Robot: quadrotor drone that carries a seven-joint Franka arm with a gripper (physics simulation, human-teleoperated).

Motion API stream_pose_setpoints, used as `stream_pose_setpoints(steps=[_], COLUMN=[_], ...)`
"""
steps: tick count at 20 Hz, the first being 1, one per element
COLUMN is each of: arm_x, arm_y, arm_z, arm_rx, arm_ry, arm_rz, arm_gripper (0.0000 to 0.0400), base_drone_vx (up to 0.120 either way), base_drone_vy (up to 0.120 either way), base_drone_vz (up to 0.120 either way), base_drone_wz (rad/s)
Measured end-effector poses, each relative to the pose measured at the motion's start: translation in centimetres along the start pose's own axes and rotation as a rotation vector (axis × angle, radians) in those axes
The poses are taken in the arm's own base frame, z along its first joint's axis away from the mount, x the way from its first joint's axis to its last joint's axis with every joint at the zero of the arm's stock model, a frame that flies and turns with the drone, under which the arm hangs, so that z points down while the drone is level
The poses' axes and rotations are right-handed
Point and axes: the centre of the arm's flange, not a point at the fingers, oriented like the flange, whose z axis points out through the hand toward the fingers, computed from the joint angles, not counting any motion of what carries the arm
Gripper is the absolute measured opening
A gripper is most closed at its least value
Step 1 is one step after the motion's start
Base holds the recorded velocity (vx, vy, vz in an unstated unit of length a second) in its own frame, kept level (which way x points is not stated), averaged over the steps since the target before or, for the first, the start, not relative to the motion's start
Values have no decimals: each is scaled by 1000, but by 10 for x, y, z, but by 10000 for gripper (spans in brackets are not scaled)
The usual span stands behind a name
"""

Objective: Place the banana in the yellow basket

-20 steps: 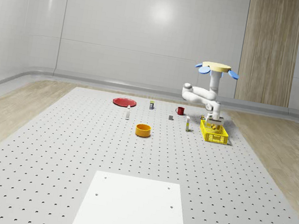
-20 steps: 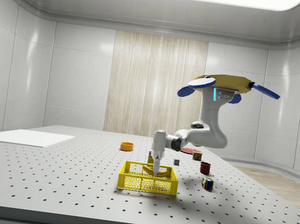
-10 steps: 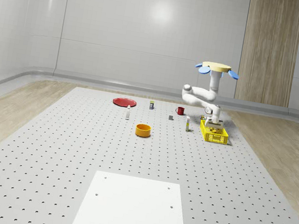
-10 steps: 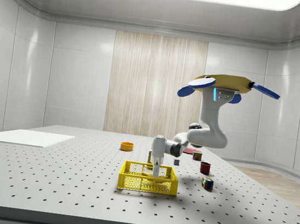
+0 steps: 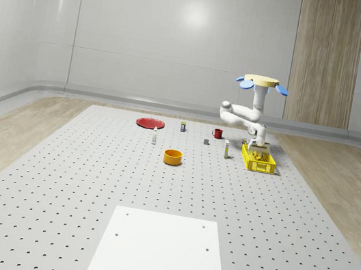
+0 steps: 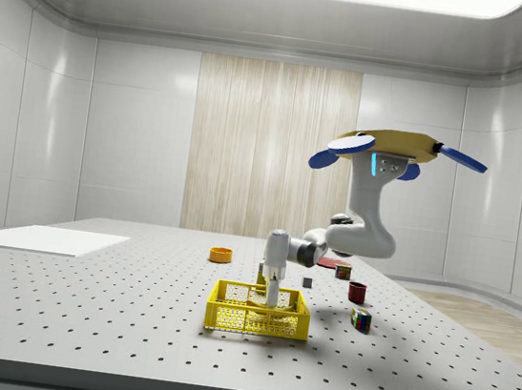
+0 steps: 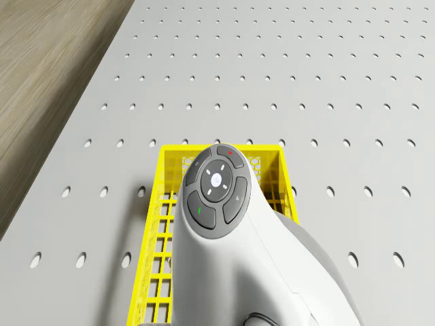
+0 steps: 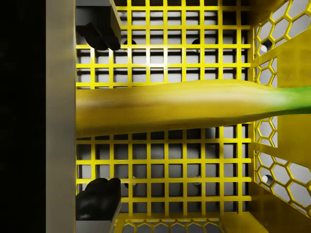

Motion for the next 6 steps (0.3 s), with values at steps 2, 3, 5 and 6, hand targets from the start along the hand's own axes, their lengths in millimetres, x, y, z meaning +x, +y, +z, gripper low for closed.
stream_pose_setpoints(steps=[2,3,5,6], arm_x=[0,0,0,0], arm_y=[0,0,0,0], arm_z=[-6,-9,-13,-13], arm_rx=[0,0,0,0], arm_ry=[0,0,0,0], arm_rz=[-2,-2,-3,-3], arm_gripper=[395,396,398,398], base_drone_vx=[0,0,0,0], base_drone_vy=[0,0,0,0], base_drone_vz=[0,0,0,0], base_drone_wz=[0,0,0,0])
